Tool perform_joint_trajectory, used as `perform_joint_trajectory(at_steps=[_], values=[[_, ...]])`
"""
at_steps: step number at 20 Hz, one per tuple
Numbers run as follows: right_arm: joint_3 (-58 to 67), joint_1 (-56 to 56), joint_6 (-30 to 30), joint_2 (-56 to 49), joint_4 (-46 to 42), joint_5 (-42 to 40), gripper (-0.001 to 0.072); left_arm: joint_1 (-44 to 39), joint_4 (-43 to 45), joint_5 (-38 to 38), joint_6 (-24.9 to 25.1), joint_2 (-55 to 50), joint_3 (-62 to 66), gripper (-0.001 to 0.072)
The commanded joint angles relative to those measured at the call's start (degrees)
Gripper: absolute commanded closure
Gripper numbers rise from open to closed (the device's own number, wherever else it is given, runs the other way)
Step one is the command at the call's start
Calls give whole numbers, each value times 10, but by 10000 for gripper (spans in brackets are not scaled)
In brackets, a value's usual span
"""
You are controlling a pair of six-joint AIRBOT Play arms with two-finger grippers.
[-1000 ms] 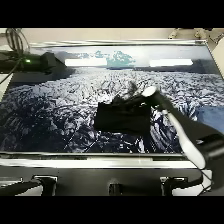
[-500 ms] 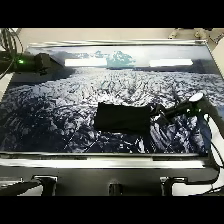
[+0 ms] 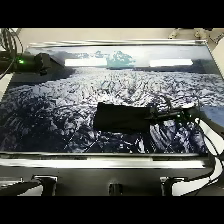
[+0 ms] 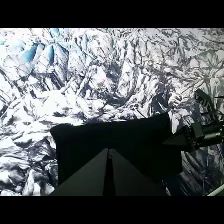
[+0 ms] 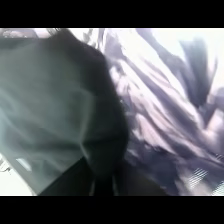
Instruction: Fold the clothes and pants, and hang the long-sleeved shirts on hangers.
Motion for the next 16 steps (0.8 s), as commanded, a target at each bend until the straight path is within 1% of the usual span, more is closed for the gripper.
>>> perform_joint_trajectory(at_steps=[1, 3, 5, 10, 11, 15, 16], values=[[30, 1, -31, 3, 36, 52, 675, 0, 0, 1, -2, 0, 0, 682], [86, -25, -18, 22, 36, 88, 678, 0, 0, 1, -2, 0, 0, 682], [157, -68, 22, 49, 20, 117, 678, 0, 0, 1, 5, 0, 0, 681], [340, -204, 136, 102, -128, 183, 678, 0, 0, 2, 11, 0, 0, 681], [370, -232, 153, 107, -143, 190, 678, 0, 0, 2, 11, 0, 0, 681], [470, -349, 221, 111, -151, 204, 678, 0, 0, 2, 12, 0, 0, 681], [489, -377, 238, 111, -151, 210, 678, 0, 0, 2, 19, 0, 0, 681]])
